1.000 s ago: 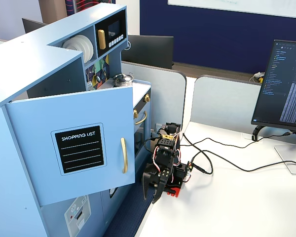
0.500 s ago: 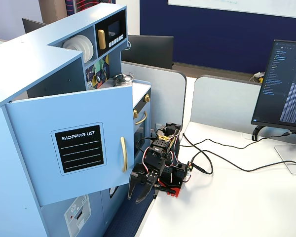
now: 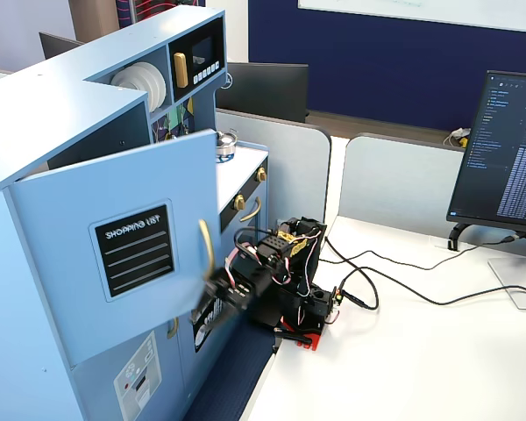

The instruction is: Close the left cabinet door

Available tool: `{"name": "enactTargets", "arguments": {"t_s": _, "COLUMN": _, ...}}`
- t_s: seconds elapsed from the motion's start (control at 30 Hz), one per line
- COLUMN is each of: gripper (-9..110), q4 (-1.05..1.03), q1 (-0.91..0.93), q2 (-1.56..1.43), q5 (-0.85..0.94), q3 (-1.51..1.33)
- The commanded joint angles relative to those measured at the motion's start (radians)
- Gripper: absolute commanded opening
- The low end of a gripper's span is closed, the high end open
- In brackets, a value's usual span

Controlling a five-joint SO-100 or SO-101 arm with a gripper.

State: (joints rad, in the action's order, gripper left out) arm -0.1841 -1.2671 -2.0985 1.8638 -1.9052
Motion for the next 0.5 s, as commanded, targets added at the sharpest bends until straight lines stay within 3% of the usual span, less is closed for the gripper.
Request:
{"name": "enactTargets", "arguments": {"t_s": 0.0, "gripper": 0, "q4": -0.023, "q1": 0.179, "q2": -0.1, "q5": 0.012, "q3": 0.012}}
{"name": "enactTargets", "arguments": {"t_s": 0.27, "gripper": 0, "q4": 0.035, "q1": 0.466, "q2": -0.098, "q5": 0.077, "q3": 0.017}}
{"name": "enactTargets", "arguments": {"t_s": 0.47, "gripper": 0, "q4": -0.02, "q1": 0.42, "q2": -0.189, "q5": 0.055, "q3": -0.025}}
